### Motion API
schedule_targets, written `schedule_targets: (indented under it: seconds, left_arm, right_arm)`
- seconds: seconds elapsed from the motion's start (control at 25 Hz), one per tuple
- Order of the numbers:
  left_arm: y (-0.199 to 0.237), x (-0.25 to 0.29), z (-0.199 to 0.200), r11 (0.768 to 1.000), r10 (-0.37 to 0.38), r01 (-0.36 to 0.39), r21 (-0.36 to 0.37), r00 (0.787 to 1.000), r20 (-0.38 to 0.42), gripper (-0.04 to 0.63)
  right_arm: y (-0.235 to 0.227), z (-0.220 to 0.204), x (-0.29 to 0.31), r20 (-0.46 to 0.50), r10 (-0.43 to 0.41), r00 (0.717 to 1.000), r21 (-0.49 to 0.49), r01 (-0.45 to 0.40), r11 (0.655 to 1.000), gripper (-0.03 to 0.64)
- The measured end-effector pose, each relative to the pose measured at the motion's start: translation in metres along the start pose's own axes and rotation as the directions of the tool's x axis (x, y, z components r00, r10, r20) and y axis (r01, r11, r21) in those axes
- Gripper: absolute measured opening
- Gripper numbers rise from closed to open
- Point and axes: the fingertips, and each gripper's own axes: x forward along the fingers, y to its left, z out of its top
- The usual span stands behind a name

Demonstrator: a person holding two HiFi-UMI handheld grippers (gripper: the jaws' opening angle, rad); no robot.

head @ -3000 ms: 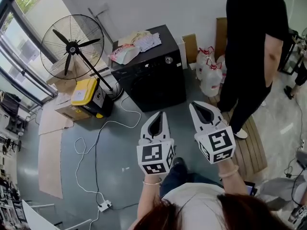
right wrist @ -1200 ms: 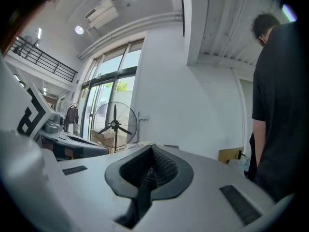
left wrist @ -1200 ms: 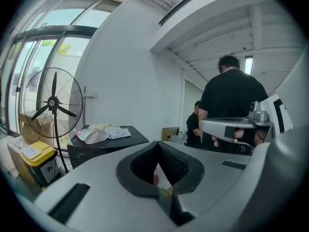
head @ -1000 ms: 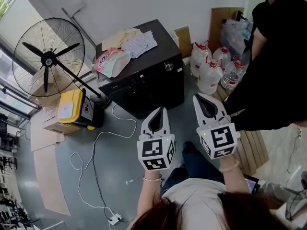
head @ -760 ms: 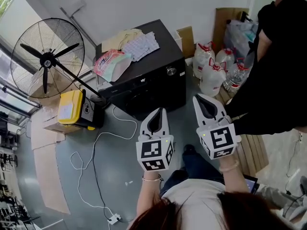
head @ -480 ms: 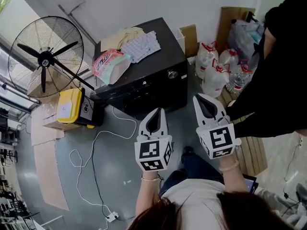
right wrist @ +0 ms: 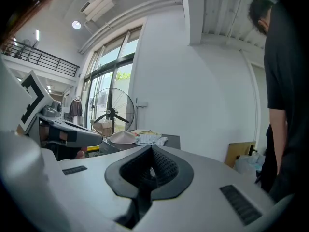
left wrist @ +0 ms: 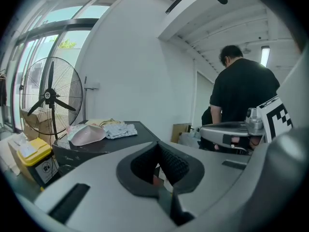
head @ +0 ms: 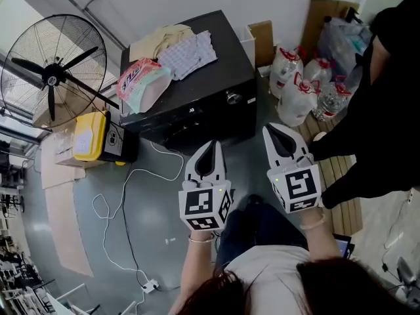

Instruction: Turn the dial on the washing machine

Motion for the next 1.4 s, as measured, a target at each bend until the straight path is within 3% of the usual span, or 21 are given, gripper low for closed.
schedule_targets:
  seconds: [0.48,1.0,1.4]
  left_arm:
    - [0.030,0.039,-0.028,0.999,0.024,-0.024,0.042,1.000,-0.010,0.014]
    - [0.070,0.079,-0.091,0.998,0.034,-0.031,0.056,0.998,-0.052,0.014]
    - [0.107,0.113,-0.127,0.998,0.051,-0.049,0.044,0.997,-0.056,0.014]
  right_arm:
    - [0.003,-0.026,0.057,-0.030,0.044,0.999,-0.021,-0.044,0.999,0.020]
    - [0.005,-0.076,0.126,-0.069,0.057,0.996,-0.088,-0.063,0.994,0.020]
    - [0.008,-0.122,0.176,-0.123,0.052,0.991,-0.118,-0.066,0.991,0.072]
